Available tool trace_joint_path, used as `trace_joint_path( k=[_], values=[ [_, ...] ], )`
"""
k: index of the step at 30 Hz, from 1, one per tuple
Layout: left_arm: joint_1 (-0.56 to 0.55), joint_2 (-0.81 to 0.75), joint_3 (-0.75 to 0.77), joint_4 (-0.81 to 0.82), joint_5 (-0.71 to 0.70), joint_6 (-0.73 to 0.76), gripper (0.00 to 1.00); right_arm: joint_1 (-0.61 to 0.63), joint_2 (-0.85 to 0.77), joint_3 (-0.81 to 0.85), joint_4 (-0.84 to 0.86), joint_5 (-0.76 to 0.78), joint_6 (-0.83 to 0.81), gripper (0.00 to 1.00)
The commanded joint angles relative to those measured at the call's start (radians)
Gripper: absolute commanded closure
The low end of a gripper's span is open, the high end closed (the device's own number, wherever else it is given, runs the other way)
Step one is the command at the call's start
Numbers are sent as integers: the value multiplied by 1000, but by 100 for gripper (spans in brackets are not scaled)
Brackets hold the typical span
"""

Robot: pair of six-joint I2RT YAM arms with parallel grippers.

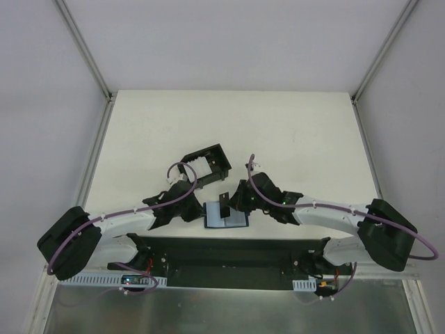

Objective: Put the credit cards into the card holder
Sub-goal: Insert the credit card into the card holder.

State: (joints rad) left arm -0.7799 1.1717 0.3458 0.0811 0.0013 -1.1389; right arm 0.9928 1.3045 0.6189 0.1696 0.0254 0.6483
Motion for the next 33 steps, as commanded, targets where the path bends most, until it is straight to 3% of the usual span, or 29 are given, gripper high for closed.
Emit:
trace_joint_path(
  k=[1,8,22,33],
  values=[
    [-9,34,-36,-49,-3,-1,100,0,50,-42,125,-55,47,100],
    [-9,62,-47,-34,-3,-10,100,-3,75,-80,153,-51,54,100],
    [-9,95,-50,-23,-3,-19,100,-77,-62,-179,99,-64,42,100],
    [-7,112,-37,-23,-3,-10,100,-86,7,-148,67,-162,11,100]
  ],
)
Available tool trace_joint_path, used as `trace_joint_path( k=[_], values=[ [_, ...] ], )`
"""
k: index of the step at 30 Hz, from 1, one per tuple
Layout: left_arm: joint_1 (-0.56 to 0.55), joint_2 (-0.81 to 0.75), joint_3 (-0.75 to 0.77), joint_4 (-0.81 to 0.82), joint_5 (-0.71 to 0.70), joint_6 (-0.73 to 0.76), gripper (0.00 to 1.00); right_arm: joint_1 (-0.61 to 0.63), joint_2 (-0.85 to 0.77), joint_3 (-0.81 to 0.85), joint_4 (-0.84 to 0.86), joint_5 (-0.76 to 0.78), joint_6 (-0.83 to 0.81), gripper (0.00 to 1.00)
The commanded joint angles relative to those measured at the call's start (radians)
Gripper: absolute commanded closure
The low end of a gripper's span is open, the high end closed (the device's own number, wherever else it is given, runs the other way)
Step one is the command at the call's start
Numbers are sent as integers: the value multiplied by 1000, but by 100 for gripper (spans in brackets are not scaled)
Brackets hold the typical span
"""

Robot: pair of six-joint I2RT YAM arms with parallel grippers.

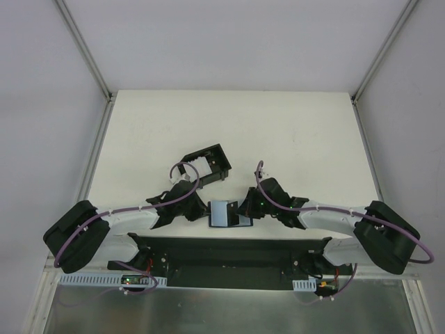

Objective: Put the credit cards into the card holder
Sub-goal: Insert the credit card into the card holder.

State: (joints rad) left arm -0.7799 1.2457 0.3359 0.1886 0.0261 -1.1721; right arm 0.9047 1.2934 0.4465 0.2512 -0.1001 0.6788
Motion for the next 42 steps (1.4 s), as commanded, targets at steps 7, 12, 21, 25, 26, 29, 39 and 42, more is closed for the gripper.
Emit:
trace_joint_path(
  k=[7,12,21,25,26,29,39,42],
  values=[
    [-7,35,-26,-130,-28,22,100,16,67,-12,54,14,45,100],
    [-9,29,-29,-130,-28,25,100,2,58,-20,54,77,50,99],
    [-7,32,-29,-130,-28,25,100,-44,46,-5,11,57,2,100],
    [-7,37,-21,-130,-28,28,100,-40,107,20,23,10,10,100],
    [-9,37,-20,-130,-28,28,100,-30,110,17,34,11,14,100],
    [-9,37,-18,-132,-28,28,100,-4,103,18,17,19,30,100],
    [-5,31,-26,-130,-28,22,100,25,63,0,-10,45,76,100],
    [-5,24,-31,-130,-28,17,100,23,50,18,-78,62,58,100]
  ],
)
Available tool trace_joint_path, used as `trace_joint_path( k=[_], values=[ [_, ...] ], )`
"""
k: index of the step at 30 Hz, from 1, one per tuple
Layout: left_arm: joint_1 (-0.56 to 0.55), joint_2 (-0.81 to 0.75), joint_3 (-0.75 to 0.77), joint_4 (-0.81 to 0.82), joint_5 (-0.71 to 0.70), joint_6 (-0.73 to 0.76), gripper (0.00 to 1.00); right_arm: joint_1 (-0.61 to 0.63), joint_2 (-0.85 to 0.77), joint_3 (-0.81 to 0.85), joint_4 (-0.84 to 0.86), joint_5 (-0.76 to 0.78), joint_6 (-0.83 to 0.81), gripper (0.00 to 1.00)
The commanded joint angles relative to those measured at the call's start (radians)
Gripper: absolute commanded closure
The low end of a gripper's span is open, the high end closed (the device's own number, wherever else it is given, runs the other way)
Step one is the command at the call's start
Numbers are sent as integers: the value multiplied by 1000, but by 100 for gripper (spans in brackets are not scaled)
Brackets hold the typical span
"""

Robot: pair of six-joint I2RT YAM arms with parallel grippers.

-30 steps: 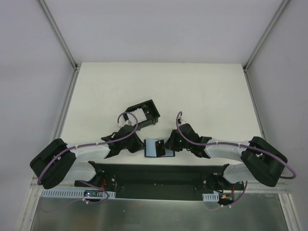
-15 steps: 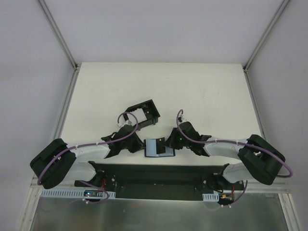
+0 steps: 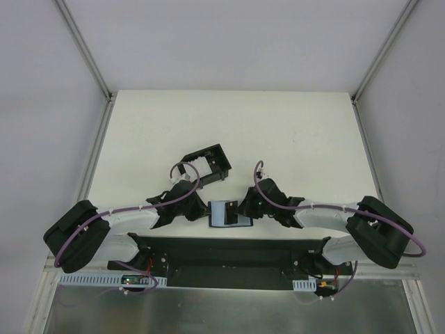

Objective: Put the credit cards into the card holder
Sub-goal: Insert the credit card into the card holder.

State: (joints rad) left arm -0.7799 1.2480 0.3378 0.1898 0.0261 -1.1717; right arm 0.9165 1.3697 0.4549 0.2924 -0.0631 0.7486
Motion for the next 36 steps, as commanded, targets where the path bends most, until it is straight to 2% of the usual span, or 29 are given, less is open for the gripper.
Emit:
trace_joint_path(
  k=[1,11,19,21,24,26,29,32,36],
  values=[
    [-4,21,-31,-131,-28,18,100,12,-26,8,-127,32,-15,99],
    [-2,33,-22,-127,-28,26,100,16,81,42,-38,-20,-3,100],
    [-2,28,-28,-125,-28,23,100,35,120,67,-19,-43,8,95],
    [-4,31,-26,-124,-28,24,100,36,112,71,-30,-37,3,86],
    [-4,22,-29,-124,-28,24,100,36,65,76,-111,20,-17,78],
    [-2,16,-36,-124,-28,24,100,36,20,87,-186,101,-41,63],
    [-4,13,-37,-124,-28,27,100,36,-33,111,-286,167,-81,50],
    [-4,17,-33,-124,-28,27,100,36,-43,129,-332,175,-107,48],
    [-4,22,-26,-124,-28,30,100,41,-3,149,-297,117,-118,48]
  ],
)
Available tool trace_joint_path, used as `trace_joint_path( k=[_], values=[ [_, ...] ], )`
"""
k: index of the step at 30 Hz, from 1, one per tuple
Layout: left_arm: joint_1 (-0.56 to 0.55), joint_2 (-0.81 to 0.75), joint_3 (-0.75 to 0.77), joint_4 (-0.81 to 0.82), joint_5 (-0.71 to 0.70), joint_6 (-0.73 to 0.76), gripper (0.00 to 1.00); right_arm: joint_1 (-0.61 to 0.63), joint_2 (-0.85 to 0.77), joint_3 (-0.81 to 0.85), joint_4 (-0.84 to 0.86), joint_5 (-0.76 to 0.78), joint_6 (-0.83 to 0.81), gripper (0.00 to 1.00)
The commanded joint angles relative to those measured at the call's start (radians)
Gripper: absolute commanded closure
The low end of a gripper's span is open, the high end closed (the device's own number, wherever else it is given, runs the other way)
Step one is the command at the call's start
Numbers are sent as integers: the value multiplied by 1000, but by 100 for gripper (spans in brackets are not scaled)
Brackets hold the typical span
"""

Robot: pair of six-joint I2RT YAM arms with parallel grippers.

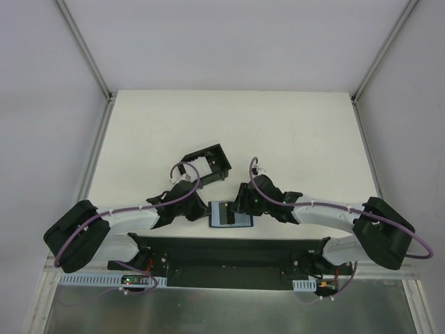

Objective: Put the credit cards into the card holder
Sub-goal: Insert the credit card into the card holder.

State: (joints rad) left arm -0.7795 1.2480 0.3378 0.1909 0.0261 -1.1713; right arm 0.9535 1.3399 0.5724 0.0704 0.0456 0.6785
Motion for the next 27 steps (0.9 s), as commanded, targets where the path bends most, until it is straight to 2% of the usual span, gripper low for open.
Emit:
trace_joint_path(
  k=[1,12,16,27],
  values=[
    [-3,22,-26,-125,-28,30,100,11,36,38,-75,1,-48,48],
    [-3,16,-26,-125,-28,36,100,53,151,109,-24,-35,-23,49],
    [-4,16,-26,-126,-28,36,100,54,177,132,14,-110,-33,49],
    [-4,24,-20,-125,-5,39,100,54,228,155,115,-180,-17,50]
  ],
)
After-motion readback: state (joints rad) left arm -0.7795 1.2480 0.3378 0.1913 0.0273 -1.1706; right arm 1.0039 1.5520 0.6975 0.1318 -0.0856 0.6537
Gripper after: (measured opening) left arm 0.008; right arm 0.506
